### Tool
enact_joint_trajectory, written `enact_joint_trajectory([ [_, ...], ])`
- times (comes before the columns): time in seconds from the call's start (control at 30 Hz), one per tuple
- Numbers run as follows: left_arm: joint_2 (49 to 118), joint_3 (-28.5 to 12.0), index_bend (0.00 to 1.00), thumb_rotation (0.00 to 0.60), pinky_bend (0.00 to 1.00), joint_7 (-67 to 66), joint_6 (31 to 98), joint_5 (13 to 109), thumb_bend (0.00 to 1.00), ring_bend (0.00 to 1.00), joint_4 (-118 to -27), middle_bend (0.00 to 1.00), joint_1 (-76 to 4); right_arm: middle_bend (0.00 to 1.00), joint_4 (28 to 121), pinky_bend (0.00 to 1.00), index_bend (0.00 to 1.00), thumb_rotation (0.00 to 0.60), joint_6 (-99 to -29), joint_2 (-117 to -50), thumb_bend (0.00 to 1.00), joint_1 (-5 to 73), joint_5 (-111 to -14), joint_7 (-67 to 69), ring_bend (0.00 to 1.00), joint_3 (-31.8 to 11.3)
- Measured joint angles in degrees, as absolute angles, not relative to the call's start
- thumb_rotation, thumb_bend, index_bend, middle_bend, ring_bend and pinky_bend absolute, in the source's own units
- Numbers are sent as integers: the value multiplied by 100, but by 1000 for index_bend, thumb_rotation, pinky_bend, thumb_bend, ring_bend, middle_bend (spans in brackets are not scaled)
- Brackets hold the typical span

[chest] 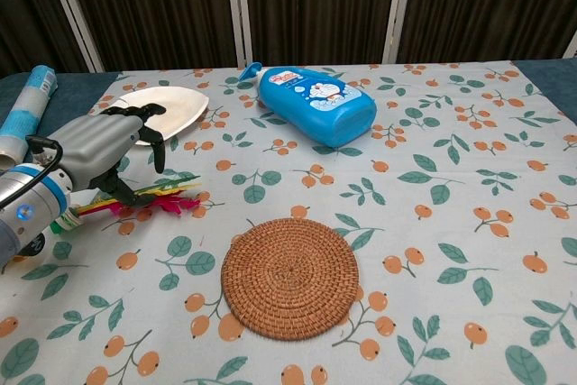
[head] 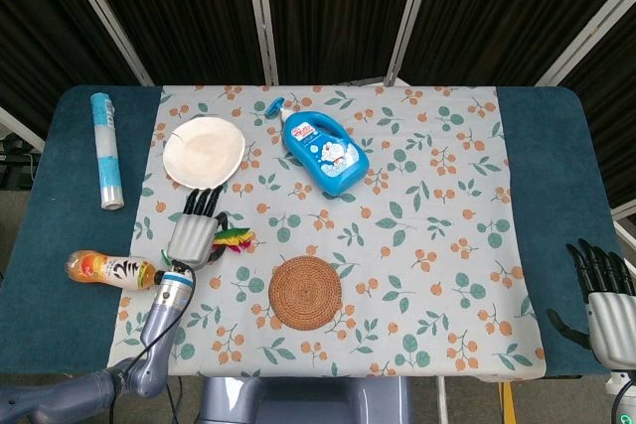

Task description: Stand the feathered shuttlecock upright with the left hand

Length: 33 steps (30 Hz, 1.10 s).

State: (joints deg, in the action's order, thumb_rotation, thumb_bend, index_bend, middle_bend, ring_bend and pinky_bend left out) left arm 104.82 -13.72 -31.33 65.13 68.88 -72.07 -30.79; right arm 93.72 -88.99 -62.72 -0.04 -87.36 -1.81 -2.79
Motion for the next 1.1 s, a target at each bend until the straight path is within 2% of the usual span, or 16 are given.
enact_joint_trajectory([
  [0.3, 10747, -1448, 494, 600, 0, -3101, 6501, 6748, 285, 0, -6837, 0, -3241, 0, 9385, 0, 53, 600, -8879, -6267, 140, -3, -8723, -170, 0, -278],
  [0.5, 10879, -1428, 509, 600, 0, -3128, 6478, 6684, 367, 0, -6664, 0, -3309, 0, 9396, 0, 53, 600, -8876, -6262, 139, -5, -8729, -165, 0, -272],
  [1.1, 10975, -1413, 551, 600, 0, -3143, 6474, 6509, 489, 0, -6599, 0, -3375, 0, 9402, 0, 53, 600, -8872, -6252, 139, -8, -8733, -148, 0, -272],
])
